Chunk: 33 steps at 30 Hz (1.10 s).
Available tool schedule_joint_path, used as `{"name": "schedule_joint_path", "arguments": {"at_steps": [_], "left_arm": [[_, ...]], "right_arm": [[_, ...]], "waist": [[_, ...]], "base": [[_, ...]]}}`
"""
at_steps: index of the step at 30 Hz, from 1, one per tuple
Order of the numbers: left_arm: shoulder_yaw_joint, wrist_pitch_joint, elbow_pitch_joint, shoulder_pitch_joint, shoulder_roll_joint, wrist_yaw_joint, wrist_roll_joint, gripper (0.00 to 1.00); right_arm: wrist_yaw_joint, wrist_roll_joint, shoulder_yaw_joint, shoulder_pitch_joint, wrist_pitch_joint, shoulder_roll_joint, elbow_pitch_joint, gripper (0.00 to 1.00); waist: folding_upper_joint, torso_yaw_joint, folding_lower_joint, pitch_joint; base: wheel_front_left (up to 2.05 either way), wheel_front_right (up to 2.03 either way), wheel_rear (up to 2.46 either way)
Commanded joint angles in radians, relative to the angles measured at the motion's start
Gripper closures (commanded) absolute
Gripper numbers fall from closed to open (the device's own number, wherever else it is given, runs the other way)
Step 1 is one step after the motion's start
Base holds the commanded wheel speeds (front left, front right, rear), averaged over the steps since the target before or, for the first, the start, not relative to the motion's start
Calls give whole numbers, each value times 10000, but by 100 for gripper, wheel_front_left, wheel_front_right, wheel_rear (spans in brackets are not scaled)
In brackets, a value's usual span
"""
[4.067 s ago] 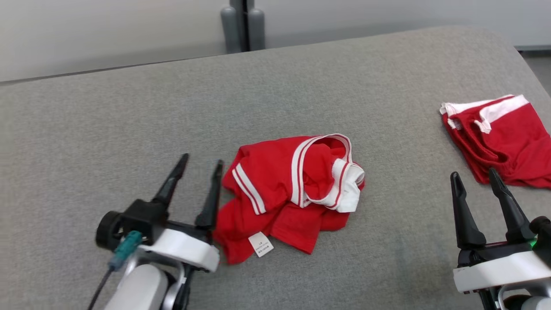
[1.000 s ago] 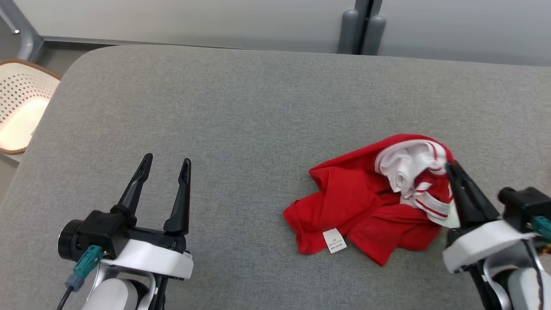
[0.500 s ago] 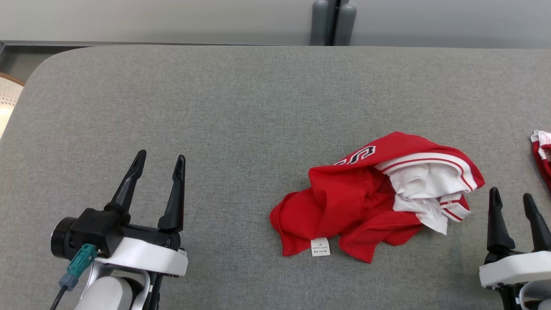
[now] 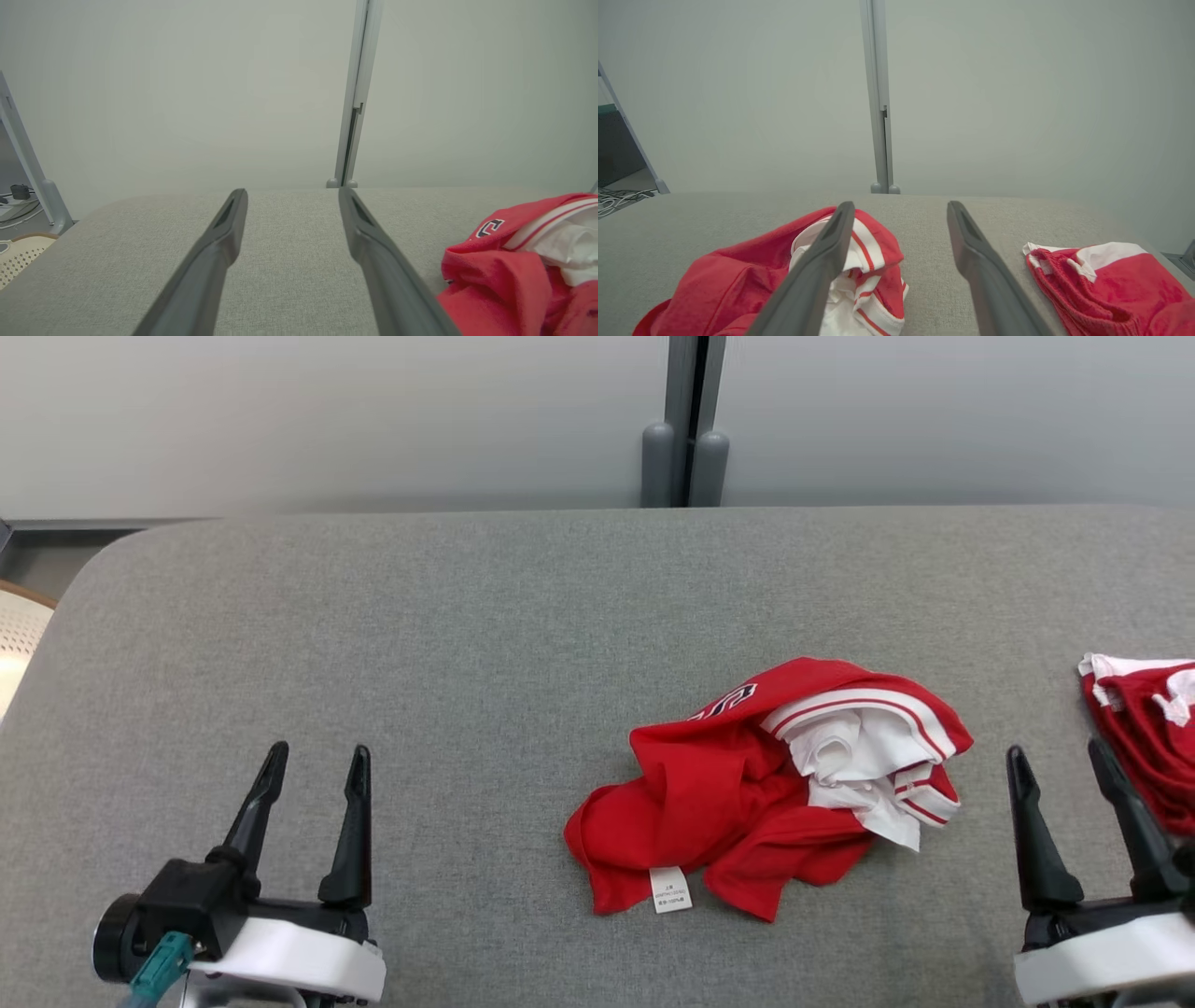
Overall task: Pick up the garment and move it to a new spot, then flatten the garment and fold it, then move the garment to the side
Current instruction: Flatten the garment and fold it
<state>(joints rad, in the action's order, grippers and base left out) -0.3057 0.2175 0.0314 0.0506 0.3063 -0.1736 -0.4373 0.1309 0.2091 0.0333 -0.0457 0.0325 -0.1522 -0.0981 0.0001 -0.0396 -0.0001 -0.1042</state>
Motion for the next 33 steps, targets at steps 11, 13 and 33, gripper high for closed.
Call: {"name": "schedule_joint_path", "arguments": {"at_steps": [11,13,33], "left_arm": [[-25,-145,316,-908,197,-281,-164,0],[-34,-167,359,-934,203,-315,-145,0],[-2409,-1180,-1914,369,-913,1350,-246,0]], "right_arm": [[-5,151,-151,-1082,-515,216,-537,0],[-5,155,-137,-1064,-513,216,-563,0],[-5,270,-397,-427,-395,250,-498,0]], "waist": [[-1,264,1,786],[-1,272,1,776],[-1,757,1,-275]], "base": [[0,0,0],[0,0,0],[0,0,0]]}}
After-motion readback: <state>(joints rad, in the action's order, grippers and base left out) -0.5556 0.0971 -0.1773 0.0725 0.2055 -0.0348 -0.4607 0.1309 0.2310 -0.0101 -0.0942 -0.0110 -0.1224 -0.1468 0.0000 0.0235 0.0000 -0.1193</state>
